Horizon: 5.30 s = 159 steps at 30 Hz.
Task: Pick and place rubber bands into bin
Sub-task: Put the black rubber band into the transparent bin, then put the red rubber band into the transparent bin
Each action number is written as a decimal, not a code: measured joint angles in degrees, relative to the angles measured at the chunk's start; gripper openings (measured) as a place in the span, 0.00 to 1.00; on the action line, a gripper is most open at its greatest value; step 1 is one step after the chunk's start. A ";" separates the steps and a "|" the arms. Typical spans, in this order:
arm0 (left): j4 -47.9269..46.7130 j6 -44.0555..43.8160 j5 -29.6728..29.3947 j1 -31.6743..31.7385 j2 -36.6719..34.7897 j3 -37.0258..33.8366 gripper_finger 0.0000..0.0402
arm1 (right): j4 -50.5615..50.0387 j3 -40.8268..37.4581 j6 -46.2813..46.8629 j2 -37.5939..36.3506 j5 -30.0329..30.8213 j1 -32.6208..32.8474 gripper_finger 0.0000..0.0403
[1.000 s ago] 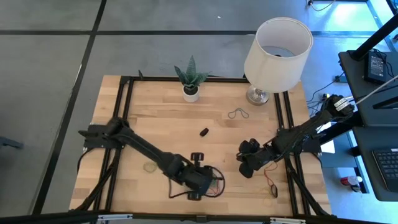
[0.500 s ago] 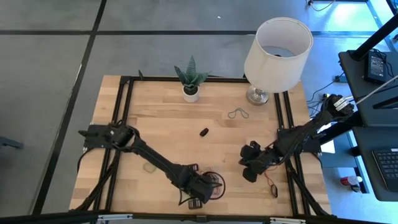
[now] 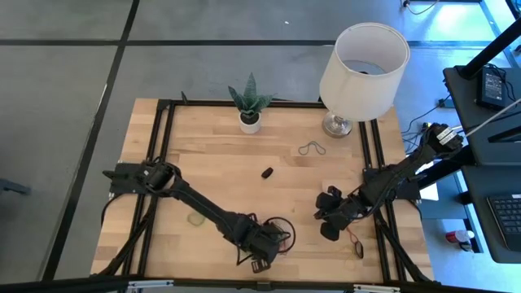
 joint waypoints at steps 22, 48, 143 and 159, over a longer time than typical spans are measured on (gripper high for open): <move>-1.25 9.86 -2.32 8.75 -8.99 0.02 0.18 | 2.78 0.00 6.43 0.00 -0.09 3.38 0.01; 20.35 31.90 0.42 17.78 -49.55 -49.86 0.00 | -2.90 13.41 1.93 3.25 8.64 -11.29 0.00; 24.93 28.50 6.38 17.96 -77.53 -75.49 0.01 | -13.63 52.54 7.86 39.26 -2.65 -5.12 0.10; 24.89 27.60 6.40 17.97 -77.53 -75.49 0.01 | -13.43 52.83 5.33 39.19 -3.51 -6.33 0.41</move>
